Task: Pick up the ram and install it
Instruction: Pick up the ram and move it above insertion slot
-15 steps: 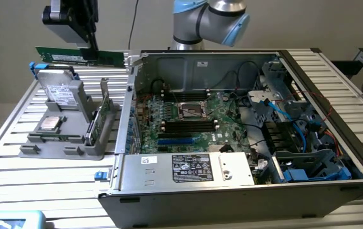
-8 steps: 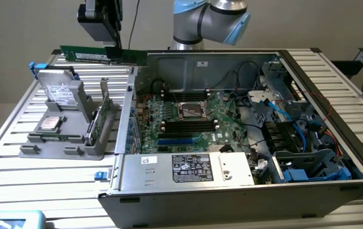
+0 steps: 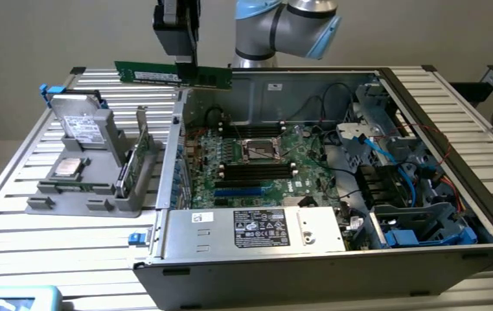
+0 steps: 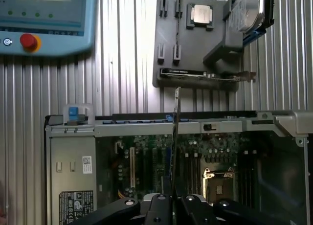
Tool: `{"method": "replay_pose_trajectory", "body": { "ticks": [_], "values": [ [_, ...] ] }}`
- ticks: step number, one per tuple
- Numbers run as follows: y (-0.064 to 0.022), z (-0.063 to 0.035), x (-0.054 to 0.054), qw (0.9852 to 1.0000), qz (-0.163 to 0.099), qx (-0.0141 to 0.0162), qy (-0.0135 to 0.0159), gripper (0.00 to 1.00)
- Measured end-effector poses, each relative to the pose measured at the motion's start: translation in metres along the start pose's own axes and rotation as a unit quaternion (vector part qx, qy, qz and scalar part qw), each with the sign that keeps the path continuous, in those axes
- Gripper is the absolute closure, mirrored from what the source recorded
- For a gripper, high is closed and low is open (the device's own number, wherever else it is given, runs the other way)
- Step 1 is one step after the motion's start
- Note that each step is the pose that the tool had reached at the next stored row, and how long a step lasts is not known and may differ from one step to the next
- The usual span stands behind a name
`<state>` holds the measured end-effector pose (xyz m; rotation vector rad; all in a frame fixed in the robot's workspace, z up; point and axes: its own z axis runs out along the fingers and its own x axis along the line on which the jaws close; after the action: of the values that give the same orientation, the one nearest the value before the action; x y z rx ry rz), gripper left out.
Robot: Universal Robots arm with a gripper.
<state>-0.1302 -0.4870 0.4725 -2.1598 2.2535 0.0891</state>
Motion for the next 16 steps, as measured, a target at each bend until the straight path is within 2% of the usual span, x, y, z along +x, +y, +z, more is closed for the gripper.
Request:
{"method": "replay_pose_trajectory", "body": {
  "ticks": [9, 16],
  "values": [
    [-0.0411, -0.0011, -0.002, 1.0, 0.0, -0.0001, -0.0002, 0.86],
    [-0.0726, -0.0019, -0.003, 1.0, 0.0, -0.0002, -0.0018, 0.86]
  ]
}}
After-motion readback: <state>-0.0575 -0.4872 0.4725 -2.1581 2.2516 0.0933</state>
